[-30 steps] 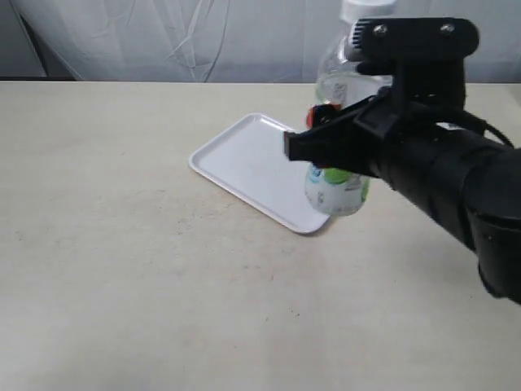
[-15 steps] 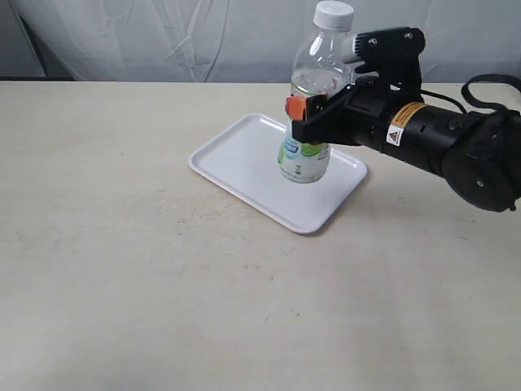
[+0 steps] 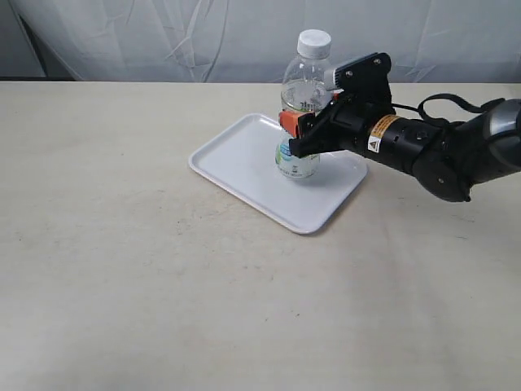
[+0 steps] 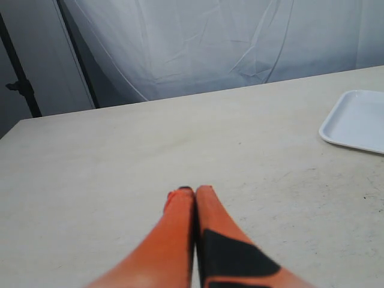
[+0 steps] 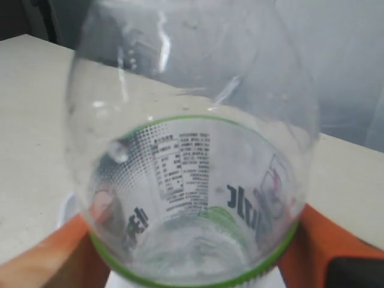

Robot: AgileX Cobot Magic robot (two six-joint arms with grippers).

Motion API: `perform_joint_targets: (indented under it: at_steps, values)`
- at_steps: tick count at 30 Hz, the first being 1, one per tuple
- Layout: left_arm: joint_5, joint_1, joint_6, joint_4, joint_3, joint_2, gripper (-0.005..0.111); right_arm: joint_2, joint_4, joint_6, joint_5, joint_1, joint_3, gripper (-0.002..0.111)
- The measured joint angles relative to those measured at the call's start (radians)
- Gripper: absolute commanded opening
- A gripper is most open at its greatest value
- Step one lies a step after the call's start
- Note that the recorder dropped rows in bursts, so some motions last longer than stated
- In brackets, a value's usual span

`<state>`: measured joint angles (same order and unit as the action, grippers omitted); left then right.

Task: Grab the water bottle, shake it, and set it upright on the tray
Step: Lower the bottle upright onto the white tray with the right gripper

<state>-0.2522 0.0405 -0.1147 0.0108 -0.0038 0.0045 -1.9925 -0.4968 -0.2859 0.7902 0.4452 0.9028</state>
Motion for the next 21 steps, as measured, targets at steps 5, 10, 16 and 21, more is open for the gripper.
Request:
perform_joint_targets:
  at_steps: [5, 10, 16, 21]
  values:
    - [0.000, 0.000, 0.000, 0.000, 0.000, 0.000, 0.000, -0.064, 0.037, 0.027, 0.117, 0.000, 0.006, -0.001]
    - [0.000, 0.000, 0.000, 0.000, 0.000, 0.000, 0.000, -0.101, 0.043, 0.036, 0.160, 0.000, 0.008, -0.001]
    - [0.000, 0.000, 0.000, 0.000, 0.000, 0.000, 0.000, -0.105, 0.071, 0.042, 0.122, 0.000, 0.017, -0.001]
    - [0.000, 0.000, 0.000, 0.000, 0.000, 0.000, 0.000, -0.105, 0.077, 0.031, 0.117, 0.000, 0.019, -0.001]
